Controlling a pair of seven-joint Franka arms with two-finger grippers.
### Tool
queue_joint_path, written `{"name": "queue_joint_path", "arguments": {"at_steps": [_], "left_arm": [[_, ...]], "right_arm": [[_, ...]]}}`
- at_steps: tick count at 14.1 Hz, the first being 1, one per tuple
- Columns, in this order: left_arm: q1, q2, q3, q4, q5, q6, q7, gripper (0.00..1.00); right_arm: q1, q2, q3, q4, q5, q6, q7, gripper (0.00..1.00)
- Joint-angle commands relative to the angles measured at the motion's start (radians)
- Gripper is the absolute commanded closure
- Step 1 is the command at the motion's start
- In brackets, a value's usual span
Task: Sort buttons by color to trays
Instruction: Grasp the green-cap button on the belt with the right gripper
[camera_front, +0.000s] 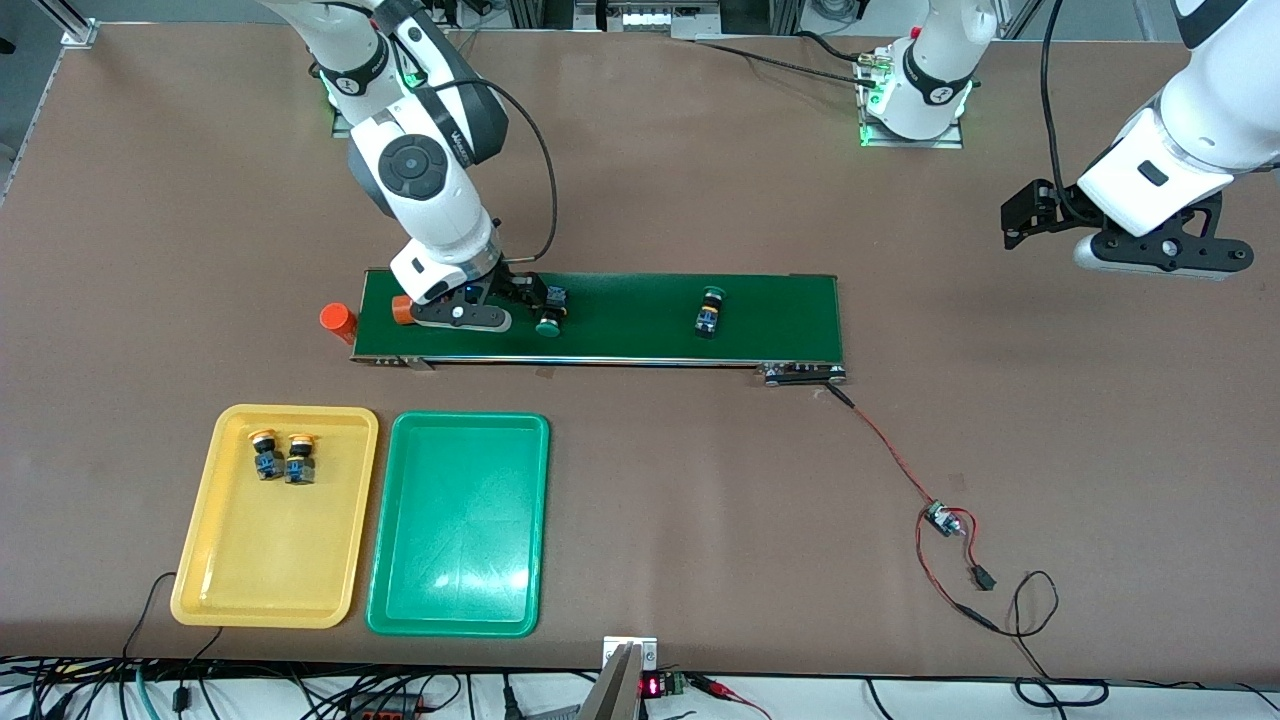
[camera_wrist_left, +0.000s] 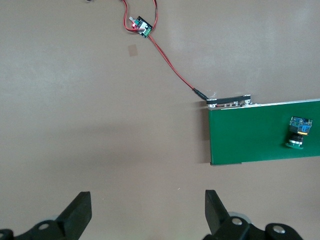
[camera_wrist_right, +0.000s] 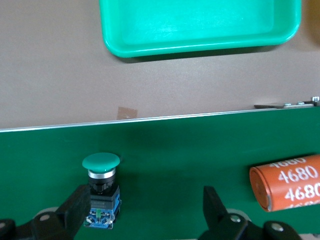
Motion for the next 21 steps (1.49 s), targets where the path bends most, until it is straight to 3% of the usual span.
{"name": "queue_joint_path", "arguments": {"at_steps": [1, 15, 16, 21], "left_arm": [[0.003, 0.001, -0.004, 0.016, 0.021, -0.019, -0.029, 0.0], [0.003, 0.013, -0.003, 0.017, 0.009, -0.011, -0.074, 0.0], [0.003, 0.013, -0.003, 0.017, 0.009, -0.008, -0.074, 0.0], [0.003, 0.015, -0.001, 0.017, 0.009, -0.002, -0.074, 0.0]], "right_arm": [[0.011, 0.008, 0.005, -0.006, -0.034, 0.013, 0.013, 0.0], [0.016, 0.101, 0.003, -0.006, -0.068, 0.079, 0.02, 0.0], [0.016, 0.11, 0.0, -0.006, -0.081, 0.081, 0.02, 0.05], [0.007, 0.121, -0.006, -0.005, -0.092, 0.084, 0.014, 0.54]]}}
